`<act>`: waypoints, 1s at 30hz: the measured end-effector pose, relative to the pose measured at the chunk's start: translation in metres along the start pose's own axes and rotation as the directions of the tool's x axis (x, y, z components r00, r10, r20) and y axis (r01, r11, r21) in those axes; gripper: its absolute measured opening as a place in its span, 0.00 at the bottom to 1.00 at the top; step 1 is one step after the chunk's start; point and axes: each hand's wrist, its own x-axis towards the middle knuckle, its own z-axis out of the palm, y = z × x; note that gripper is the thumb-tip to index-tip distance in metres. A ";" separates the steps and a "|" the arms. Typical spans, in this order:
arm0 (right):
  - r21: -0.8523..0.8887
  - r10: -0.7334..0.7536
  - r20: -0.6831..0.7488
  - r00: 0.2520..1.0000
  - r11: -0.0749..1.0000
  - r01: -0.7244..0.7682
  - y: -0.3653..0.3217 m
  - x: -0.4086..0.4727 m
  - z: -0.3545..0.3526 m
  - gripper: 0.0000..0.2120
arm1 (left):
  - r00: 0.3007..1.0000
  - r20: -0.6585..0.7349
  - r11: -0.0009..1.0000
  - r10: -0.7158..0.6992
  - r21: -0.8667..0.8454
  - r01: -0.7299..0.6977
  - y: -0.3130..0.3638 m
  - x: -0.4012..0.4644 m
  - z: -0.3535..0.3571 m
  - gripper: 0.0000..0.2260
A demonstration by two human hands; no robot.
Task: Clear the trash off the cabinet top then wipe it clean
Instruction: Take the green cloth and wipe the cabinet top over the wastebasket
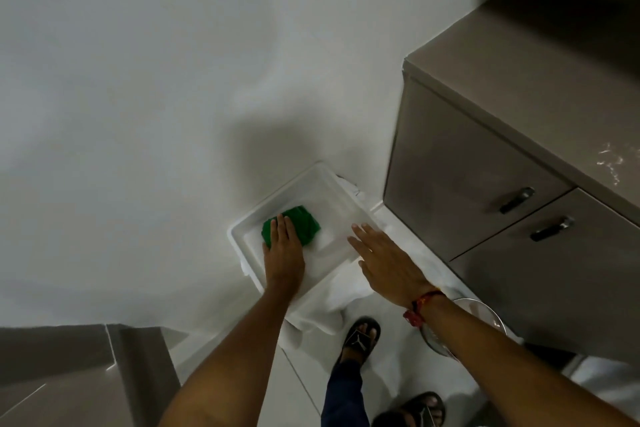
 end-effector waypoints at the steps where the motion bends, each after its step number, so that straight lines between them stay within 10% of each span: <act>1: 0.004 0.004 -0.002 1.000 1.000 -0.004 0.001 0.000 -0.001 0.25 | 1.000 -0.008 1.000 0.000 0.014 0.000 0.001 0.004 -0.002 0.28; 7: -0.003 0.100 -0.106 0.989 0.995 -0.101 0.015 -0.006 -0.021 0.25 | 0.982 -0.151 0.992 0.117 0.057 -0.110 0.034 0.015 -0.035 0.26; 12: 0.043 0.297 -0.131 0.946 0.955 -0.294 0.050 -0.031 -0.038 0.28 | 0.811 -0.328 0.874 0.485 0.143 -0.465 0.124 0.000 -0.049 0.23; 17: 0.067 0.558 -0.115 0.822 0.830 -0.554 0.100 -0.100 -0.022 0.31 | 0.672 -0.166 0.692 0.722 0.154 -0.706 0.222 -0.031 -0.013 0.25; 30: 0.084 0.784 0.284 0.552 0.553 -0.829 0.177 -0.266 0.279 0.38 | 0.653 0.188 0.666 0.734 -0.007 -0.746 0.279 -0.057 0.249 0.29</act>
